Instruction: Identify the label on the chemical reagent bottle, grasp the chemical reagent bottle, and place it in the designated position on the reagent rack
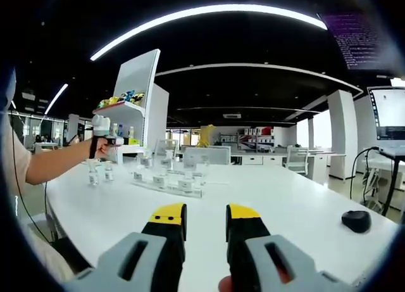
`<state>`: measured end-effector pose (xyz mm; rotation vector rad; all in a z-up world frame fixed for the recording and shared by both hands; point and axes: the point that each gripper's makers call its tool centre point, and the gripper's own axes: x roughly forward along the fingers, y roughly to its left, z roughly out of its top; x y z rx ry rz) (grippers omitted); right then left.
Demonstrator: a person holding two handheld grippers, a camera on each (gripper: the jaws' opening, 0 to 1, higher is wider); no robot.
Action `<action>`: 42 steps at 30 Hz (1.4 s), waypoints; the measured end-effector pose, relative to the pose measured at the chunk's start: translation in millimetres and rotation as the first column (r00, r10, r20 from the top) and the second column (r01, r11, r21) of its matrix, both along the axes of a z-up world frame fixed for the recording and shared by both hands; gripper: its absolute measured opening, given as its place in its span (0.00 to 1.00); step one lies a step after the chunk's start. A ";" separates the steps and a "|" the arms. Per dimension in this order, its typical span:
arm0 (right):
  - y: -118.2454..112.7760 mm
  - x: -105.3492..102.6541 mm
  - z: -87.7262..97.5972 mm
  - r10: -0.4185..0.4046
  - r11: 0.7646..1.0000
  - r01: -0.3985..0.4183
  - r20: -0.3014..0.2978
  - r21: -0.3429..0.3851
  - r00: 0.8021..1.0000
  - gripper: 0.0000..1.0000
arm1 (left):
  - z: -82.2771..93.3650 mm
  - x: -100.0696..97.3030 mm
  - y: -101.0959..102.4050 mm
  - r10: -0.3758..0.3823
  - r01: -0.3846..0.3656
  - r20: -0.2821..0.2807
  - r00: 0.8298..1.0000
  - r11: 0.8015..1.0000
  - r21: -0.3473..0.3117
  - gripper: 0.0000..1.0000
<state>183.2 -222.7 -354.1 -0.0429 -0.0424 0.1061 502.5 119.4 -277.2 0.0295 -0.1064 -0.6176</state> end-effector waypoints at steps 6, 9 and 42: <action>3.7 -2.9 2.5 0.005 1.000 -0.005 0.005 0.003 1.000 0.24 | 9.0 -17.6 0.8 -0.016 0.017 0.017 1.000 1.000 -0.010 0.37; 4.3 -3.3 3.8 0.008 1.000 -0.008 0.008 0.006 1.000 0.24 | 12.8 -29.5 1.3 -0.028 0.028 0.027 0.999 1.000 -0.007 0.37; 15.6 -22.9 18.2 0.024 1.000 -0.024 0.038 0.003 0.999 0.24 | 36.3 -150.9 90.7 -0.012 0.005 0.126 0.992 0.999 0.052 0.37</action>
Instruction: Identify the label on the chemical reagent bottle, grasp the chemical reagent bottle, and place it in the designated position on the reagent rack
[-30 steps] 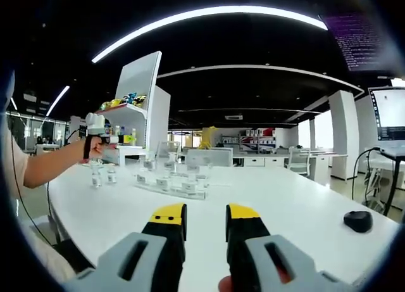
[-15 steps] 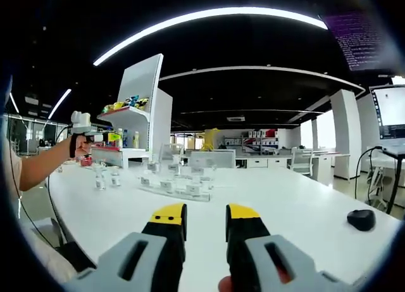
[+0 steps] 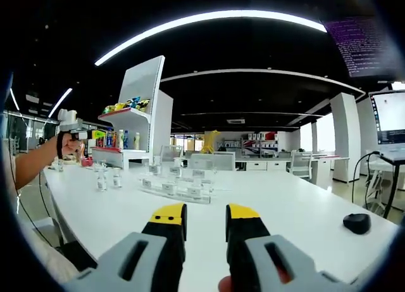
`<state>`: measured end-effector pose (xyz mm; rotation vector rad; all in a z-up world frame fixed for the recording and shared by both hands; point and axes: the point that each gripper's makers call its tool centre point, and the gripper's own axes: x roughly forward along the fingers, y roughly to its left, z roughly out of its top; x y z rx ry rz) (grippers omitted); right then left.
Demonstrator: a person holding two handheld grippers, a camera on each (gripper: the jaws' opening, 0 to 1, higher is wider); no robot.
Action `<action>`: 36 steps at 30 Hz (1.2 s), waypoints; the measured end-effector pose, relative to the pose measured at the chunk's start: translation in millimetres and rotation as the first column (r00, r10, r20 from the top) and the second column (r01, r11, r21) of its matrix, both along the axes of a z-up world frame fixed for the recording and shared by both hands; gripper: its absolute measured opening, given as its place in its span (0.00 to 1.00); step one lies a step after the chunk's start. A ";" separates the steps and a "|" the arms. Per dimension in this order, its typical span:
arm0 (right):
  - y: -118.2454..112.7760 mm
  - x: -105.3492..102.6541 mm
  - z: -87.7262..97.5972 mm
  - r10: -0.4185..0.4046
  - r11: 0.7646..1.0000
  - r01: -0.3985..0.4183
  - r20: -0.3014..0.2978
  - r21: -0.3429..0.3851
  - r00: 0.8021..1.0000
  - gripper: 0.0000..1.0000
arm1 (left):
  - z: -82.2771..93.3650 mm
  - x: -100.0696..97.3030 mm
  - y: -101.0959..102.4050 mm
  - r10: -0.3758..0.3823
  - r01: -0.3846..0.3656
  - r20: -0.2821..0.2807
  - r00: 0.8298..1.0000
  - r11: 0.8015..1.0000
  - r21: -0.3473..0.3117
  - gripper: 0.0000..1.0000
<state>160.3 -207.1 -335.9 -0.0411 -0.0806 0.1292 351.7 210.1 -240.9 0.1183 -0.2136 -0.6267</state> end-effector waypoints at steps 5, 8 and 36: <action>-5.0 -5.7 5.4 -0.009 1.000 0.009 0.010 -0.001 1.000 0.24 | -3.5 -9.7 2.7 -0.001 0.001 -0.002 1.000 1.000 -0.019 0.37; -8.1 -9.2 9.0 -0.014 1.000 0.014 0.015 -0.001 1.000 0.24 | -5.6 -18.9 3.5 -0.003 0.003 -0.002 1.000 1.000 -0.025 0.37; -9.8 -29.2 12.2 -0.019 1.000 0.019 0.024 -0.008 1.000 0.24 | -31.1 -73.4 34.2 0.060 -0.060 -0.007 0.998 0.998 -0.005 0.37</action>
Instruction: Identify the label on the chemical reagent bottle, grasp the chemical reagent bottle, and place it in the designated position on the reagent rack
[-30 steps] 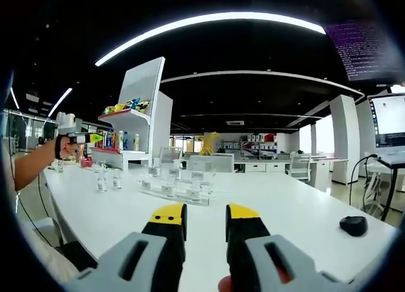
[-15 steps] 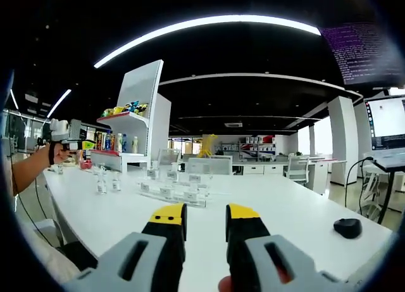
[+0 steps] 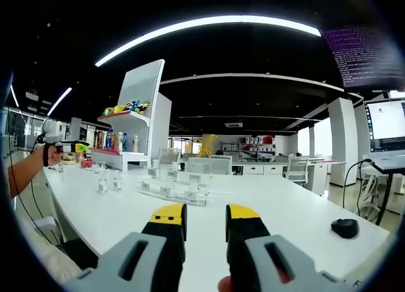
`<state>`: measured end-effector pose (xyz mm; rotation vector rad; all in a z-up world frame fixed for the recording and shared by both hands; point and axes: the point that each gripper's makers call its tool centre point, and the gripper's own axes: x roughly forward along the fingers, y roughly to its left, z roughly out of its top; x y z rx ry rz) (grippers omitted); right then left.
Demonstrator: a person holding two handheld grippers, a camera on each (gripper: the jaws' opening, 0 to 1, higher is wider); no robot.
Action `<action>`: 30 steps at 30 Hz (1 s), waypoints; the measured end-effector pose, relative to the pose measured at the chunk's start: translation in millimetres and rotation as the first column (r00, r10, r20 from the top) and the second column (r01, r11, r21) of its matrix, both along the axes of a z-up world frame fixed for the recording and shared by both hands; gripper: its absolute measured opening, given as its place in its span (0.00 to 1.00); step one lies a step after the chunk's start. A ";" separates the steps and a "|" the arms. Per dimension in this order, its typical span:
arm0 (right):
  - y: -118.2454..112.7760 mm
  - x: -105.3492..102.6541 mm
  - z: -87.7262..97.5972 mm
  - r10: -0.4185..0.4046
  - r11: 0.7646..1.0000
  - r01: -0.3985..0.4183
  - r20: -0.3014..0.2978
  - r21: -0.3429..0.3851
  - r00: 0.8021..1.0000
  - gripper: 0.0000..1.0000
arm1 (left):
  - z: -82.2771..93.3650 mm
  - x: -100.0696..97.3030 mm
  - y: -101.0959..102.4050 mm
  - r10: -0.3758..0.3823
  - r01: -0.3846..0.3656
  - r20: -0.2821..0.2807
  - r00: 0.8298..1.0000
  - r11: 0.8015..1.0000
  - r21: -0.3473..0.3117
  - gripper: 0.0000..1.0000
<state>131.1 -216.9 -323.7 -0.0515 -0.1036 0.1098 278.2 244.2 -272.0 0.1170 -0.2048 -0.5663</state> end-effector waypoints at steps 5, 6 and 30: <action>-5.5 -5.4 -0.3 -0.009 1.000 0.009 0.005 0.001 1.000 0.24 | 8.6 -9.5 5.4 0.005 -0.005 0.019 1.000 1.000 -0.012 0.37; -5.8 -6.0 0.0 -0.009 1.000 0.009 0.007 0.003 1.000 0.24 | 9.9 -10.9 7.3 0.008 -0.008 0.023 1.000 1.000 -0.014 0.37; -2.0 -8.9 1.5 -0.005 1.000 0.006 0.014 -0.015 1.000 0.24 | -6.6 -23.6 49.2 0.088 -0.088 0.010 0.996 0.995 -0.050 0.37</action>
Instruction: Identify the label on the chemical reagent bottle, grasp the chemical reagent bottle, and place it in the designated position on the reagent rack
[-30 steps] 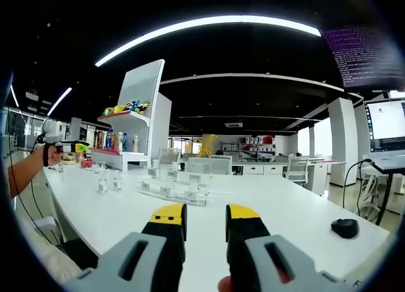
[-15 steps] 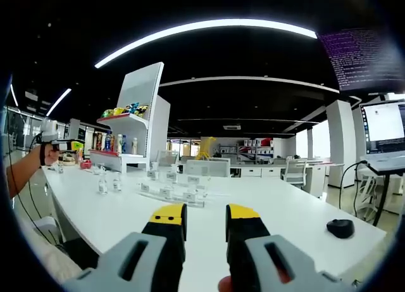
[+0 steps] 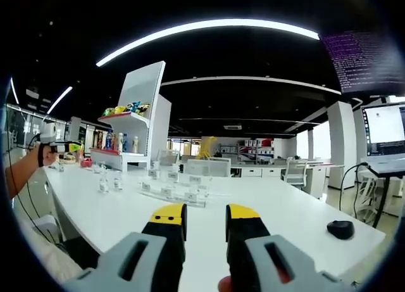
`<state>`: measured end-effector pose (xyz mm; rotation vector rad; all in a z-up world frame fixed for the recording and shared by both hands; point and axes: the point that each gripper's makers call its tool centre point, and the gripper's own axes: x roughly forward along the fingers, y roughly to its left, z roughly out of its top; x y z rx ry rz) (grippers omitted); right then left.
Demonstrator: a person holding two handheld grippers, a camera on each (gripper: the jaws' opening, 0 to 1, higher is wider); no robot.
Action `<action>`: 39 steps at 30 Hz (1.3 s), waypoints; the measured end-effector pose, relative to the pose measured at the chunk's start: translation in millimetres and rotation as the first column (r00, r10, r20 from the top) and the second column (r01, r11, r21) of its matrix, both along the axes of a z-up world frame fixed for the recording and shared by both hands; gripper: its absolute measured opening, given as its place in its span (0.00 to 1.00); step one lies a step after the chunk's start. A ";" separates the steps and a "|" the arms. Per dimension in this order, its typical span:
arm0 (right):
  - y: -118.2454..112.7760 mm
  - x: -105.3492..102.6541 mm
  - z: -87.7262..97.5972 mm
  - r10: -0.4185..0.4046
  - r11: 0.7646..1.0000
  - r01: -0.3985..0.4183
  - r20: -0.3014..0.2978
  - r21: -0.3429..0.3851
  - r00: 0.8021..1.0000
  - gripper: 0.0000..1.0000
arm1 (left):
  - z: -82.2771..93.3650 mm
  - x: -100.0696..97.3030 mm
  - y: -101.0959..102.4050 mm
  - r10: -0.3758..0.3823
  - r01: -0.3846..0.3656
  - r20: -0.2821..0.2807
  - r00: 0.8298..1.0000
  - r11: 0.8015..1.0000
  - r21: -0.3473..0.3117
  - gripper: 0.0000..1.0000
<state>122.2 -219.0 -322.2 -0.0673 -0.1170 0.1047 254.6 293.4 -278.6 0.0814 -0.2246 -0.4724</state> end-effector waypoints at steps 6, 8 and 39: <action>2.3 -0.5 0.9 0.007 1.000 -0.007 0.001 -0.012 1.000 0.24 | -5.7 -11.0 12.3 0.033 -0.033 0.007 0.999 0.999 0.004 0.37; 2.7 -1.0 0.5 0.007 1.000 -0.007 0.000 -0.013 1.000 0.24 | -8.5 -12.1 14.7 0.036 -0.036 0.002 0.999 0.999 0.008 0.37; -10.8 -4.0 -4.6 -0.020 1.000 0.020 -0.022 -0.020 1.000 0.24 | -24.6 -21.7 26.0 0.077 -0.077 -0.034 0.996 0.997 -0.010 0.38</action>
